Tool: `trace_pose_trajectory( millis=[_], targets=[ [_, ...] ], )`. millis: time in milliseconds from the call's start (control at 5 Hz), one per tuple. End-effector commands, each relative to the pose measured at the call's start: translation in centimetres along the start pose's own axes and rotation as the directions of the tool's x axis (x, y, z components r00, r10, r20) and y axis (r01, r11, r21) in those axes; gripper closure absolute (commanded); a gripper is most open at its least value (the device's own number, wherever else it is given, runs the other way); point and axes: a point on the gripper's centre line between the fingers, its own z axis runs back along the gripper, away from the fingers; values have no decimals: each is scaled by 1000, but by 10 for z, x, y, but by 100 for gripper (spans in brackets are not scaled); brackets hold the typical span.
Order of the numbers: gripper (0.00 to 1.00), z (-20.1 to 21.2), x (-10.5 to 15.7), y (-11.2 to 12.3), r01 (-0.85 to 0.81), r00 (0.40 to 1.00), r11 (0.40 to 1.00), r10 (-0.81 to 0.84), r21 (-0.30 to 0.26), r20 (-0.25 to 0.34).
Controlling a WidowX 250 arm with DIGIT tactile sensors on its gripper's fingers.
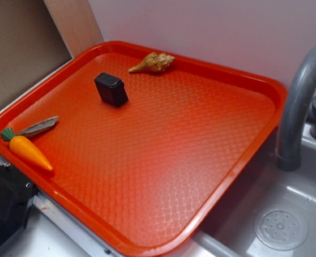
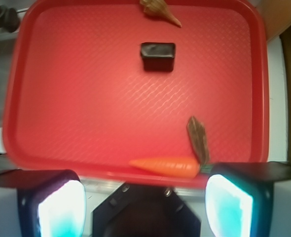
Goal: Grab the wood chip.
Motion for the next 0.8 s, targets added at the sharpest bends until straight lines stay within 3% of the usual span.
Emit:
trace_pose_trajectory(
  millis=[0, 600],
  targets=[
    [0, -47, 14, 33, -10, 1000, 998, 10, 60, -7],
    [0, -135, 6, 63, 15, 988, 986, 11, 166, -154]
  ],
)
